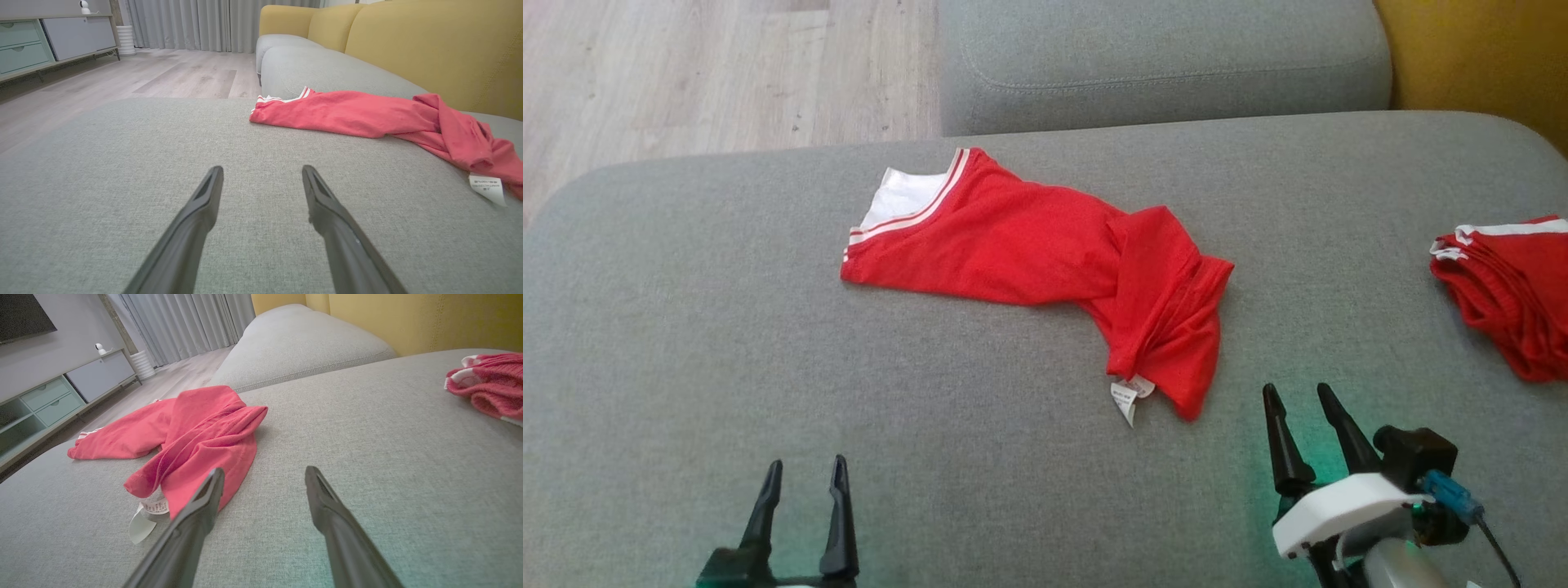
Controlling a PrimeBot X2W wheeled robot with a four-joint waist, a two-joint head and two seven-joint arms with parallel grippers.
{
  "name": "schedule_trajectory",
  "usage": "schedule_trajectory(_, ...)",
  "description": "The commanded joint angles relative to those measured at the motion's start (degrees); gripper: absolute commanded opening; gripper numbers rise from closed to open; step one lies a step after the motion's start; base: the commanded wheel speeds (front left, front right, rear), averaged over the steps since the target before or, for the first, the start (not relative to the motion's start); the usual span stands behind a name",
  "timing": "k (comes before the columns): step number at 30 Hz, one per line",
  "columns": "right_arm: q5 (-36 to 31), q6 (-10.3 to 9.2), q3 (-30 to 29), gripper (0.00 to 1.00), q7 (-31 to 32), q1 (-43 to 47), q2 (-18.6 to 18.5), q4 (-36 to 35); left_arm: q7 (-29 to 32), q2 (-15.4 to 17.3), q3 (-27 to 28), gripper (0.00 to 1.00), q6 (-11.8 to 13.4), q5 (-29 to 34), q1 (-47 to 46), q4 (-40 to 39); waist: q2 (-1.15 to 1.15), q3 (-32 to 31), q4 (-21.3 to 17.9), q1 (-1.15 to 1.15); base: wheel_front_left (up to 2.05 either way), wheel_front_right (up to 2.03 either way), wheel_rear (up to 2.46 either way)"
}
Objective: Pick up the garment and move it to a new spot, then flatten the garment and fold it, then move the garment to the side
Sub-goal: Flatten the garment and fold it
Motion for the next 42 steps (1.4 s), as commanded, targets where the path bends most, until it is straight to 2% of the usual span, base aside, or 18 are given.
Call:
schedule_trajectory(1,0.3,-0.05,1.2,1.00,-0.2,-0.9,-0.1,-1.8,-0.5,-0.4,2.4,1.00,-0.4,0.7,-1.4,-1.7,0.00,-0.1,0.1,0.01,0.00,0.00,0.00)
schedule_trajectory(7,0.5,-0.05,4.2,1.00,-0.2,-1.6,-0.1,-2.0,-0.5,-0.9,2.1,1.00,-1.8,1.6,-1.9,-1.2,0.00,0.4,1.4,0.01,0.00,0.00,0.00)
schedule_trajectory(11,4.7,-0.05,11.3,1.00,-0.2,-4.1,-0.1,0.2,-0.5,-1.0,0.4,1.00,-2.7,1.9,-3.2,-0.4,0.00,1.8,4.0,0.01,0.00,0.00,0.00)
schedule_trajectory(15,7.2,-0.05,15.3,1.00,-0.2,-7.3,-0.1,3.7,-0.5,-1.0,-2.3,1.00,-3.1,1.0,-4.1,0.5,0.00,2.8,7.0,0.01,0.00,0.00,0.00)
schedule_trajectory(20,10.2,-0.05,17.0,1.00,-0.2,-10.4,-0.1,7.6,-0.5,-1.0,-4.0,1.00,-2.8,0.4,-4.3,1.6,0.00,4.0,9.5,0.01,0.00,0.00,0.00)
schedule_trajectory(28,13.6,-0.05,16.9,1.00,-0.2,-13.7,-0.1,10.3,-0.5,-1.0,-5.2,1.00,-2.4,-0.3,-5.4,2.0,0.00,5.5,11.3,0.01,0.00,0.00,0.00)
schedule_trajectory(29,13.9,-0.05,16.7,0.78,-0.2,-13.8,-0.1,10.0,-0.5,-1.0,-5.4,1.00,-2.4,-0.4,-5.5,2.0,0.00,5.5,11.4,0.01,0.00,0.00,0.00)
schedule_trajectory(31,14.1,-0.05,16.2,0.00,-0.2,-13.9,-0.1,9.1,-0.5,-1.0,-5.7,1.00,-2.3,-0.5,-5.7,1.9,0.00,5.5,11.6,0.01,0.00,0.00,0.00)
schedule_trajectory(37,9.9,-0.05,9.0,0.00,-0.2,-17.2,-0.1,5.2,-0.5,-1.0,-6.3,1.00,-2.0,-1.1,-6.0,1.6,0.00,5.5,11.8,0.01,0.00,0.00,0.00)
schedule_trajectory(42,2.9,-0.05,2.5,0.00,-0.2,-28.6,-5.8,5.7,-0.5,-1.0,-7.3,1.00,-2.3,-1.6,-7.0,1.8,0.00,6.0,13.4,0.01,0.00,0.00,0.00)
